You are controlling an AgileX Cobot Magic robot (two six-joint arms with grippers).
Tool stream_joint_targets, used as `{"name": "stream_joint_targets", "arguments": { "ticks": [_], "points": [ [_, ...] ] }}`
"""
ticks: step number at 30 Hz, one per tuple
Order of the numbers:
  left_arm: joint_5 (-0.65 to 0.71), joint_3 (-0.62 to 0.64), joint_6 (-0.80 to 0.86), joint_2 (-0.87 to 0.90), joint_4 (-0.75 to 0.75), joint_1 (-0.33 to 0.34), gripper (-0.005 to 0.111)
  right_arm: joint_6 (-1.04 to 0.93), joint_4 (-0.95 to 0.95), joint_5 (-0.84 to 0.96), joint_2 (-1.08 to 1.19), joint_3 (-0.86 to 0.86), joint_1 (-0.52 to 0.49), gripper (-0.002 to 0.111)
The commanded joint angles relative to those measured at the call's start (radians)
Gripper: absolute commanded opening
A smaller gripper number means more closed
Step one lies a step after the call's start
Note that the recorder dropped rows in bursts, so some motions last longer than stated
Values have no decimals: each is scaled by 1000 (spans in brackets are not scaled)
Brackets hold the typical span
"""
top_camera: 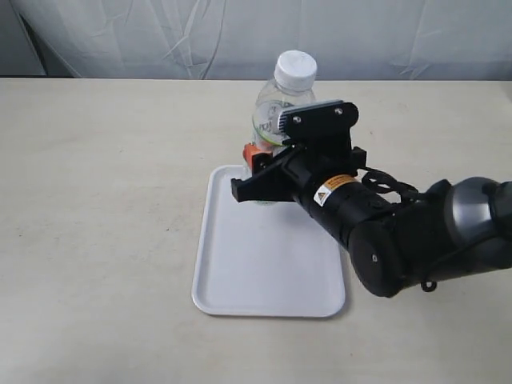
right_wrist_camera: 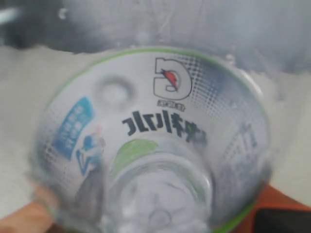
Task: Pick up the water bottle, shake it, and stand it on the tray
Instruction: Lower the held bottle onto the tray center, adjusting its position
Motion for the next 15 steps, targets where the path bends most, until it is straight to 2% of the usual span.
{"name": "stream_joint_targets", "arguments": {
  "ticks": [1, 11, 15],
  "points": [
    [-4, 4, -3, -5, -4, 0, 0, 54, -48, -69, 22, 16, -3, -1],
    [-4, 4, -3, -5, -4, 0, 0, 57, -80, 89, 23, 16, -3, -1],
    [-4, 4, -3, -5, -4, 0, 0, 55, -185, 126, 23, 16, -3, 1]
  ]
}}
